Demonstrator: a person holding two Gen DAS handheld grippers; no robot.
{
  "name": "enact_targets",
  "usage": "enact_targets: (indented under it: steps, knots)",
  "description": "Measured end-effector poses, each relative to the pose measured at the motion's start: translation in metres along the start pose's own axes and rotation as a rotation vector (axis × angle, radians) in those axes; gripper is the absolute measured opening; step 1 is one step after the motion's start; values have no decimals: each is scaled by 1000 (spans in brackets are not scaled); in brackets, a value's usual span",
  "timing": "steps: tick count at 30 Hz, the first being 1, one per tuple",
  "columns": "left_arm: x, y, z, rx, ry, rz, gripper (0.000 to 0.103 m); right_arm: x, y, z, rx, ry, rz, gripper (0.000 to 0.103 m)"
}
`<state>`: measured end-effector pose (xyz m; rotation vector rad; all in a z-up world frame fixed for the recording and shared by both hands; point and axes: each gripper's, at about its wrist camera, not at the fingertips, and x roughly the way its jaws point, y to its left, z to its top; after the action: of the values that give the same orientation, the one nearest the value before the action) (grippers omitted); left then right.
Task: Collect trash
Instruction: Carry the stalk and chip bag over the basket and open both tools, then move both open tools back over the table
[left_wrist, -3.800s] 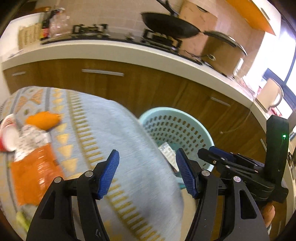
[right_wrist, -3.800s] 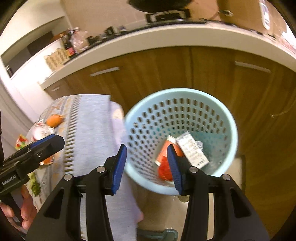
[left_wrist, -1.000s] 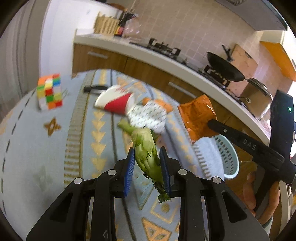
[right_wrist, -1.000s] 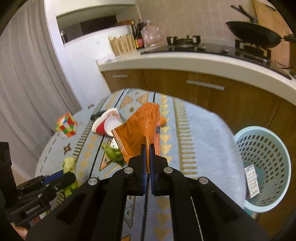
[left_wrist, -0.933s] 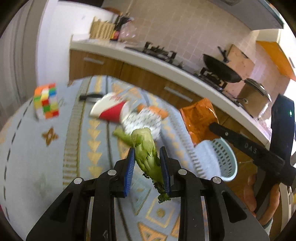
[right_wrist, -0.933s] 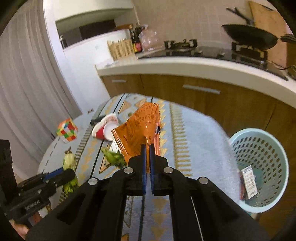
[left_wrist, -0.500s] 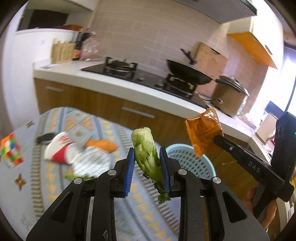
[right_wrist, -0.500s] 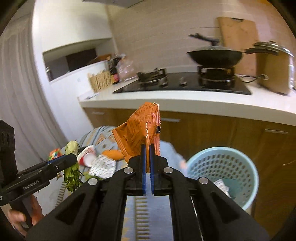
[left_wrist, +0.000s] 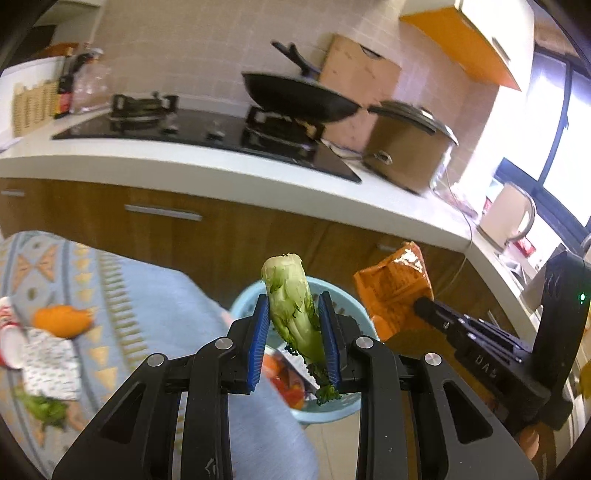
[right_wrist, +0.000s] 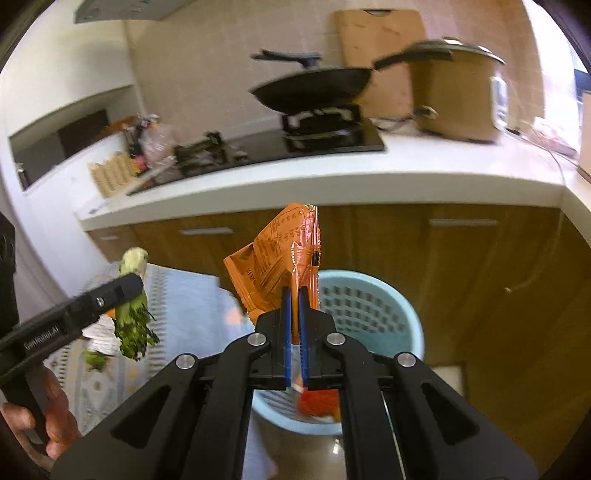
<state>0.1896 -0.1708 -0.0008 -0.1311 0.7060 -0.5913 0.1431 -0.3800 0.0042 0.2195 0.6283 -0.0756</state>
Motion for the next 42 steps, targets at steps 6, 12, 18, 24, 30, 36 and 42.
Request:
enact_targets:
  steps: [6, 12, 18, 24, 30, 36, 42]
  knots:
    - [43, -8, -15, 9, 83, -3, 25, 31, -26, -21, 51, 86, -27, 2]
    - [71, -5, -35, -4, 161, -11, 26, 56, -35, -34, 80, 160, -44, 2]
    - [81, -6, -38, 1, 176, 4, 34, 67, -40, -38, 94, 199, -53, 3]
    - [76, -1, -34, -14, 157, 17, 48, 73, -41, -39, 126, 217, -18, 15]
    - [64, 5, -36, -21, 141, 23, 48, 70, -35, -37, 117, 205, -24, 36]
    - [46, 12, -36, -35, 112, 27, 48, 64, -22, -34, 100, 191, -2, 36]
    - [18, 27, -40, -62, 73, 51, 48, 59, 2, -33, 70, 180, 35, 37]
